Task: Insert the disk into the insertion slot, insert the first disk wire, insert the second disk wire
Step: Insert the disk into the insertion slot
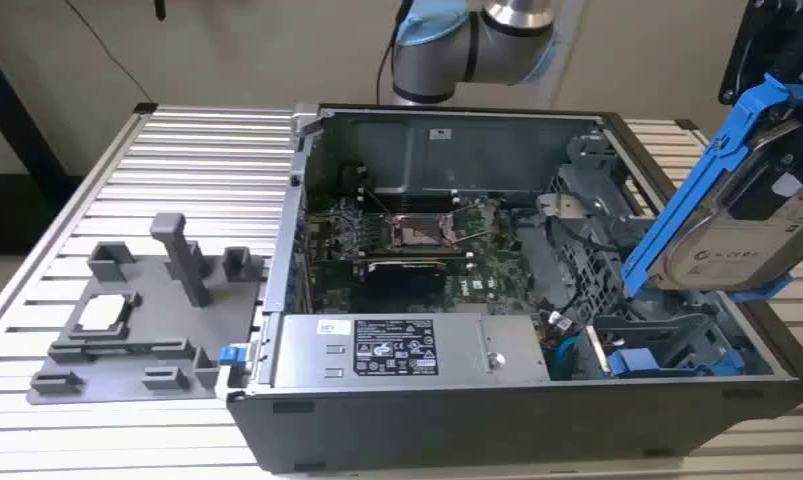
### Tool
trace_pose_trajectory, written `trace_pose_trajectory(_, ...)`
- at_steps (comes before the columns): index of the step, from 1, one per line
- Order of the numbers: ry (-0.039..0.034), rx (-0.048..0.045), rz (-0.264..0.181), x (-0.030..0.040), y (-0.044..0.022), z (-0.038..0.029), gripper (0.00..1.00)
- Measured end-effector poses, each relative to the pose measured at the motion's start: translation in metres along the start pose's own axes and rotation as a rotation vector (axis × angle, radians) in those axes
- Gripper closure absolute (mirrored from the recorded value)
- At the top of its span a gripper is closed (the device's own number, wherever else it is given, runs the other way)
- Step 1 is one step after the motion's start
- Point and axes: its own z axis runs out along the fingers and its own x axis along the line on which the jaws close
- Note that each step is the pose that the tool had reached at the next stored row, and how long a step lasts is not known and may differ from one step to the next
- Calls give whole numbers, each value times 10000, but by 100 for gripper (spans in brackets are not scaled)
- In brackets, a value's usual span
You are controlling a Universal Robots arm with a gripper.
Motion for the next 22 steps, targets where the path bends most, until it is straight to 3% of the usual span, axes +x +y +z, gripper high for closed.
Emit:
trace_pose_trajectory(8, 2, -4, 0, 0, 0, -1, 67)
trace_pose_trajectory(13, 4, -178, 0, 0, -4, -2, 67)
trace_pose_trajectory(22, 4, -155, -1, 0, -9, 53, 67)
